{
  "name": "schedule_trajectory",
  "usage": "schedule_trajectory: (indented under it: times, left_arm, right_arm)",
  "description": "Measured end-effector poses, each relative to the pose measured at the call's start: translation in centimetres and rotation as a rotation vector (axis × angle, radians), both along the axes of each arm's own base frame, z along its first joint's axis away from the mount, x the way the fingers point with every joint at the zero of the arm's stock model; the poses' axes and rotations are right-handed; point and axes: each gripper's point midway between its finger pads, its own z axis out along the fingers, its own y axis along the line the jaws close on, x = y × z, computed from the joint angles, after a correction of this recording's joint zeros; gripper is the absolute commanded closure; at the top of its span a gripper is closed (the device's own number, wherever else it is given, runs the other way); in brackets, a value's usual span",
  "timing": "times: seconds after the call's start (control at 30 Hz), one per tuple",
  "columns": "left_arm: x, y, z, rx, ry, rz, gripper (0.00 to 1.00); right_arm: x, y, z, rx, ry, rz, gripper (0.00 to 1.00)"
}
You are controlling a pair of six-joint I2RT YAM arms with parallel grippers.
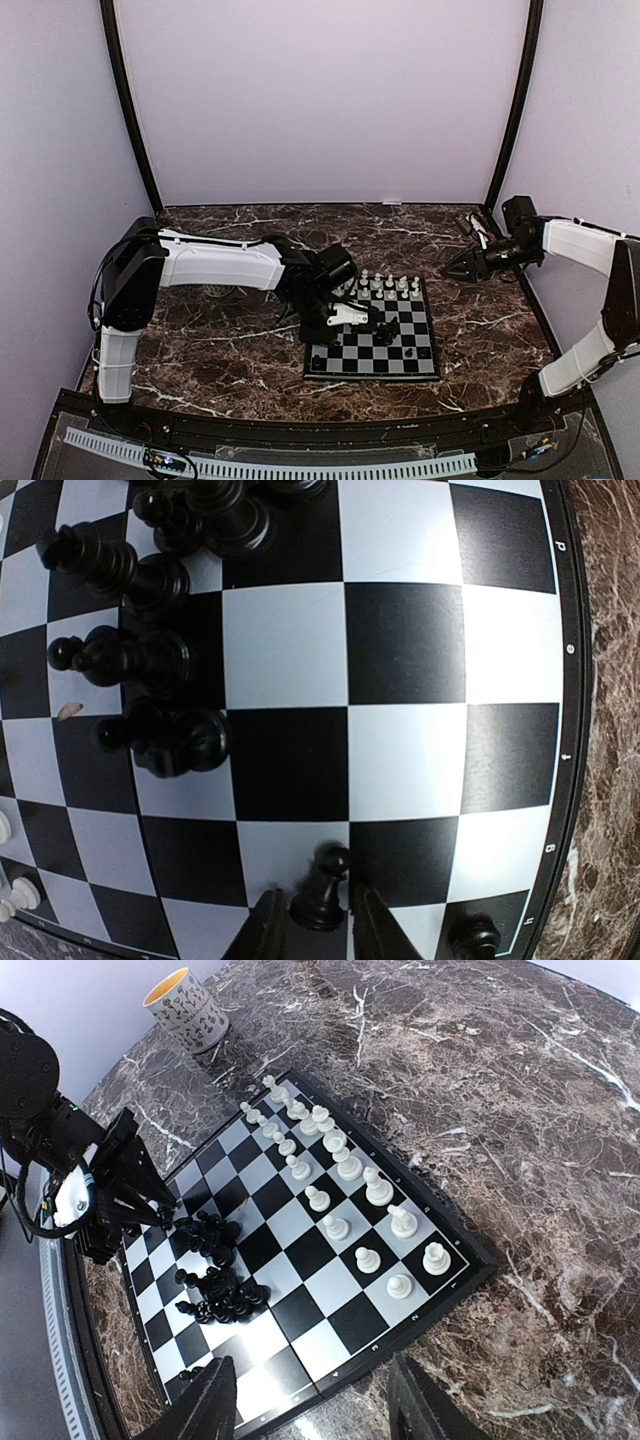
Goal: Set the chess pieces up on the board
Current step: Pick up the pawn from the chessboard, then pass from the left arm to the right
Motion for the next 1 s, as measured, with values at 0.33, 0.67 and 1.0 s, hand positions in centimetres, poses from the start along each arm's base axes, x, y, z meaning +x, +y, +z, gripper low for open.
schedule_trajectory:
  times: [0.33,0.67,1.0]
  left_arm:
    - [-0.7,0.0,0.0,0.003,0.028,-0.006,0.89]
    - [0.0,-1.7,3.6,-0.154,0.086,0.069,0.9]
    - [1.9,-2.6,18.5,-0.772,0.132,0.186,0.9]
  right_arm:
    - [0.0,0.0,0.0,0.0,0.001,0.0,0.47]
    - [0.2,0.3,1.1,-0.011,-0.033,0.003,0.47]
    - [-1.2,8.2,6.7,-0.063,-0.2,0.228,0.47]
